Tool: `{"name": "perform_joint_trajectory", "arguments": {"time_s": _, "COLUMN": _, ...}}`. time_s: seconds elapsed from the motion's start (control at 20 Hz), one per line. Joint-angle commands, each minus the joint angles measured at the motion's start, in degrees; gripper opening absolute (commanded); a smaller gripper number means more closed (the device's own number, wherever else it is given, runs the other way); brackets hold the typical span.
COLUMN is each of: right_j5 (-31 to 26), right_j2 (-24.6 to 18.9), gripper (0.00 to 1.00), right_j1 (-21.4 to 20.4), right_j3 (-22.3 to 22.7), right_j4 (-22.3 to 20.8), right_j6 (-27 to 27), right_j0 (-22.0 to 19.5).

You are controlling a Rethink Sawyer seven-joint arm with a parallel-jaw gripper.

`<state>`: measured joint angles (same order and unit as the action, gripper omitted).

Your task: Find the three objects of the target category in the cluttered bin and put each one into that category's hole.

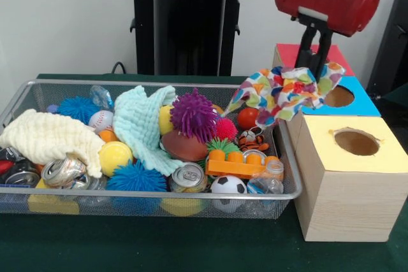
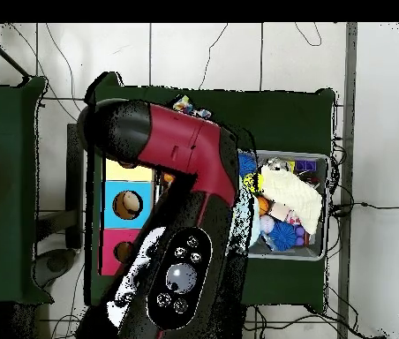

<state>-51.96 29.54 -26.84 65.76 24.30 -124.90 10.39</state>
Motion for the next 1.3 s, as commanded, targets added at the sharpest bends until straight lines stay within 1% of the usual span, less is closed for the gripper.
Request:
{"name": "perform_joint_trajectory", "arguments": {"time_s": 0.05, "right_j5": -5.86, "right_j2": -2.22, "gripper": 0.0, "right_j1": 5.67, "right_j3": -3.89, "right_j4": 2.01, "right_j6": -20.89, "right_j0": 0.92}}
{"name": "perform_joint_trajectory", "arguments": {"time_s": 0.25, "right_j5": -5.82, "right_j2": -1.83, "gripper": 0.0, "right_j1": 6.97, "right_j3": -5.51, "right_j4": 1.87, "right_j6": -23.08, "right_j0": 1.7}}
{"name": "perform_joint_trajectory", "arguments": {"time_s": 0.5, "right_j5": -6.69, "right_j2": -1.91, "gripper": 0.0, "right_j1": 9.19, "right_j3": -8.58, "right_j4": 1.58, "right_j6": -25.36, "right_j0": 1.85}}
{"name": "perform_joint_trajectory", "arguments": {"time_s": 0.65, "right_j5": -6.69, "right_j2": -1.86, "gripper": 0.0, "right_j1": 9.46, "right_j3": -9.1, "right_j4": 1.33, "right_j6": -25.93, "right_j0": 1.72}}
{"name": "perform_joint_trajectory", "arguments": {"time_s": 0.8, "right_j5": -5.78, "right_j2": -1.85, "gripper": 0.0, "right_j1": 10.84, "right_j3": -10.37, "right_j4": 1.26, "right_j6": -27.07, "right_j0": 1.9}}
{"name": "perform_joint_trajectory", "arguments": {"time_s": 1.0, "right_j5": -4.08, "right_j2": -2.27, "gripper": 0.0, "right_j1": 11.88, "right_j3": -10.87, "right_j4": 1.04, "right_j6": -26.91, "right_j0": 1.62}}
{"name": "perform_joint_trajectory", "arguments": {"time_s": 1.3, "right_j5": -3.47, "right_j2": -2.46, "gripper": 0.0, "right_j1": 12.14, "right_j3": -10.65, "right_j4": 1.02, "right_j6": -26.6, "right_j0": 1.45}}
